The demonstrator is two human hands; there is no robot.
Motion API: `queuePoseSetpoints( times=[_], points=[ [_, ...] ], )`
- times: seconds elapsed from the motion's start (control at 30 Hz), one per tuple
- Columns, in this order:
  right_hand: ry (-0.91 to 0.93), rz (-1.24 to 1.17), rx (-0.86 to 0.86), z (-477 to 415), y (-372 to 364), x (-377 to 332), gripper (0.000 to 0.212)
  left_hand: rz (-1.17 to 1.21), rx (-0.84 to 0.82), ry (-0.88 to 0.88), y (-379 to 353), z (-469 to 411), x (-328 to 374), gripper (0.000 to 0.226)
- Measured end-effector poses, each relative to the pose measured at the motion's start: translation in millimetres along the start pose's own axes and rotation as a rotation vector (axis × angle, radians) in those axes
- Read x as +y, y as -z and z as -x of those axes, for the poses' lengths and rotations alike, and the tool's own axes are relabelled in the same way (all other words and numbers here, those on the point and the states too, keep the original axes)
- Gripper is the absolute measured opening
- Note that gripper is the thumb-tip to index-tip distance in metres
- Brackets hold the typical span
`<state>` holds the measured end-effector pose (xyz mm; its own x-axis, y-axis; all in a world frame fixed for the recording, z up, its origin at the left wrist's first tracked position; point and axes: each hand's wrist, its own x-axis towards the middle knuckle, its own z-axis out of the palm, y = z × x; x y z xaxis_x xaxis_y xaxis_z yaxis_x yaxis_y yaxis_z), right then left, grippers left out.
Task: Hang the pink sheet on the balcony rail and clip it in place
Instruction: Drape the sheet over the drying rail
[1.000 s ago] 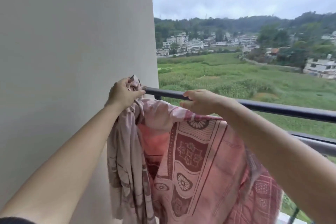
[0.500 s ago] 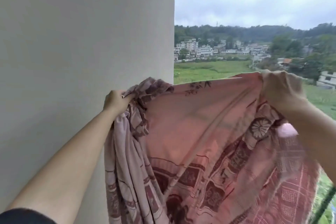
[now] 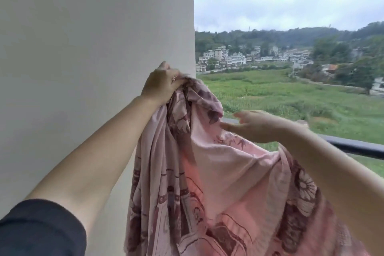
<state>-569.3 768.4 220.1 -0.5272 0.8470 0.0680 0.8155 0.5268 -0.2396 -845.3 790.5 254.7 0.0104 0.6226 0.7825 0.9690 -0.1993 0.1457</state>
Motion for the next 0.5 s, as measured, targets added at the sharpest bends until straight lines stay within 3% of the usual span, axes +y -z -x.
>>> queuePoseSetpoints(
  times=[0.13, 0.23, 0.3, 0.43, 0.5],
  points=[
    [0.161, 0.043, -0.078, -51.4, -23.5, -1.3, 0.042, 0.036, -0.023, 0.040, 8.6, 7.0, -12.2, 0.057],
    [0.096, 0.149, 0.168, -86.5, -13.5, 16.8, 0.027, -0.056, -0.145, 0.174, 21.0, 50.2, -48.2, 0.072],
    [0.044, 0.157, 0.287, -103.0, -1.2, 28.8, 0.031, -0.134, -0.293, 0.312, 32.2, 81.3, -74.3, 0.079],
    [0.050, 0.114, 0.175, -130.5, 3.2, 22.5, 0.021, -0.145, -0.536, 0.501, 45.4, 127.2, -118.2, 0.093],
    [0.126, -0.013, 0.063, -136.6, -8.7, -2.2, 0.056, -0.158, -0.683, 0.536, 45.7, 141.3, -126.0, 0.099]
  ],
)
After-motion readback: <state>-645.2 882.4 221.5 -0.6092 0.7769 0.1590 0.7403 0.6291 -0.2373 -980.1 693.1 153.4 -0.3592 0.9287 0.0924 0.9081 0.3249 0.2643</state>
